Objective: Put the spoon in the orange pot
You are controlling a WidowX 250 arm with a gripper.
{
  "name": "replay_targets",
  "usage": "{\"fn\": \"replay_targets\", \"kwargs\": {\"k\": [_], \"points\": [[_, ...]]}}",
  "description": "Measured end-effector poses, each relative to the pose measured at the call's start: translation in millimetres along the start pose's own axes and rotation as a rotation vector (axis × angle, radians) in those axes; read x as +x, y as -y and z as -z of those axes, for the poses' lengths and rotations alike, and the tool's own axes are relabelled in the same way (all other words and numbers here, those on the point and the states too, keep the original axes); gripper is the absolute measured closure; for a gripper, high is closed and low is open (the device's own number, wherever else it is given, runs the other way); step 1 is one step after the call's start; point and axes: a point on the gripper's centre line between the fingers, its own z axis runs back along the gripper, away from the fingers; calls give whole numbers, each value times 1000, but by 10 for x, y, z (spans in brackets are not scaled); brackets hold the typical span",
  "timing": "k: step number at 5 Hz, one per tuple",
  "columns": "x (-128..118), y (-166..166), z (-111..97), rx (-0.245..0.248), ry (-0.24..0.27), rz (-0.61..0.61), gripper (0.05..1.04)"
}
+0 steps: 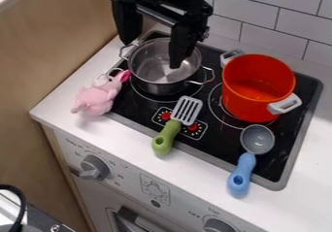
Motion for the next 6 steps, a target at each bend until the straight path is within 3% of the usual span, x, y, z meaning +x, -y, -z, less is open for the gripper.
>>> {"fn": "replay_targets", "kwargs": {"k": [1,2,3,4,6], "points": [[-24,20,35,-1,-19,-5,87],[-73,300,19,-9,-68,-51,87],[-10,547,11,-1,-85,-98,87],[-26,709,-11,-4,-81,-106,87],[-82,1019,280,-27,-15,-123,87]]}}
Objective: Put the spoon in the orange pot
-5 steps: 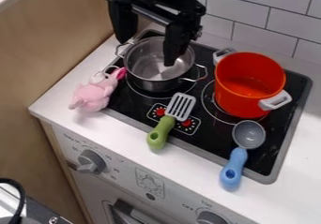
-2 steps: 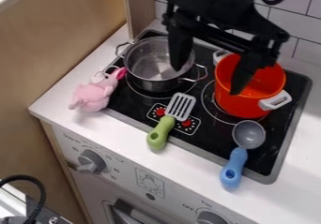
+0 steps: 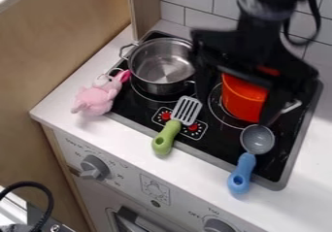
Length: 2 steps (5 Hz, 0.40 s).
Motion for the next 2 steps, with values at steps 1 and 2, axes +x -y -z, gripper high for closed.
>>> {"fn": "replay_targets", "kwargs": {"k": [1,2], "points": [[-57,146,191,-1,17,-5,87],[-113,222,271,-14,34,-3,87]]}}
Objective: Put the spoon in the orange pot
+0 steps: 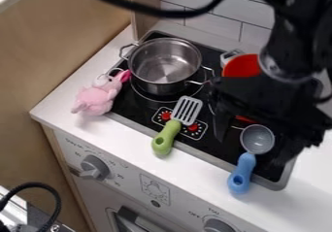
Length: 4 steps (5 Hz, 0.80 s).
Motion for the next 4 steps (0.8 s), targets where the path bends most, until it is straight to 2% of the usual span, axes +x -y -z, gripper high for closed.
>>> {"fn": "replay_targets", "kwargs": {"k": [2,4], "points": [[-116,147,245,14,44,-3,87],[-81,115,400,35,89,6,87]]}}
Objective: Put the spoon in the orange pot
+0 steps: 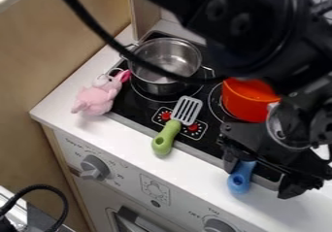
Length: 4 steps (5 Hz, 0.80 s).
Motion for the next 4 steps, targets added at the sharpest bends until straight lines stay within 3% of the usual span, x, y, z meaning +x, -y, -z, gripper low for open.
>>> {"fn": "replay_targets", "kwargs": {"k": [2,3,4], "points": [[13,-132,89,26,25,17,87],[24,-132,100,16,36,17,133],[34,-101,115,8,33,8,397]]}}
